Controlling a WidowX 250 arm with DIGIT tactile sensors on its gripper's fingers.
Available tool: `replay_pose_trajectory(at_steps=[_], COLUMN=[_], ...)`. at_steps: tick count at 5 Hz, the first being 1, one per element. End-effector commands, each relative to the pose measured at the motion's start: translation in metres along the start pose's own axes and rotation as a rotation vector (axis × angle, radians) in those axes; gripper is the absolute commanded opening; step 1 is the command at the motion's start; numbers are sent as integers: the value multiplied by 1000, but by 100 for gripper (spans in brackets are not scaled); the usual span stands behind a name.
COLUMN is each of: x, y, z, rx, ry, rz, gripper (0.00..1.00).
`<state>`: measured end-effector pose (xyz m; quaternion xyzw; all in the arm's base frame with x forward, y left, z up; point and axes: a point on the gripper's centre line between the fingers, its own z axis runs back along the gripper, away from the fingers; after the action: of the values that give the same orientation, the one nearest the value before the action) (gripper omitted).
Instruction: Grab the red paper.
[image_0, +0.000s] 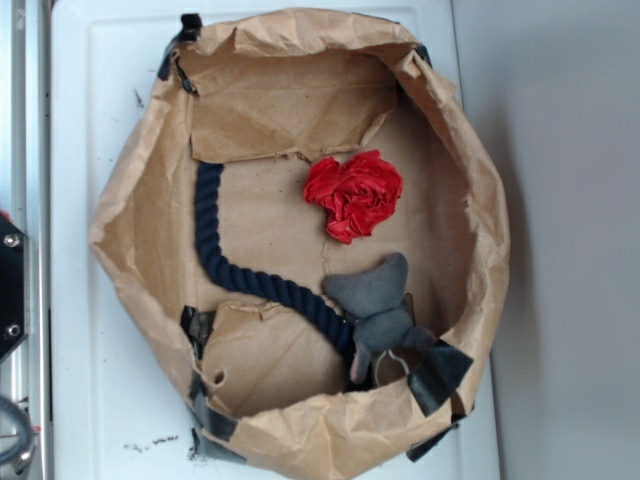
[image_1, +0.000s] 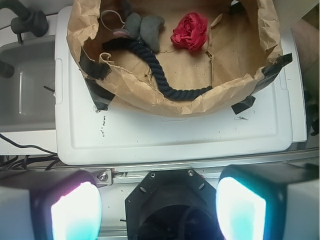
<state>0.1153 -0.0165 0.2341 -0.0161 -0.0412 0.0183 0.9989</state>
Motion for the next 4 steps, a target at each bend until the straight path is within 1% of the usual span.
replay_pose_trajectory(at_steps=[1,2,3,4], x=[49,93,117,117], y=[18,37,47,47], z=[-1,-3,-5,-5], rx=[-38,-23,-23,-23], ry=[6,-10,11,11], rz=[-136,-208,-226,-226], gripper=[100,100,100,100])
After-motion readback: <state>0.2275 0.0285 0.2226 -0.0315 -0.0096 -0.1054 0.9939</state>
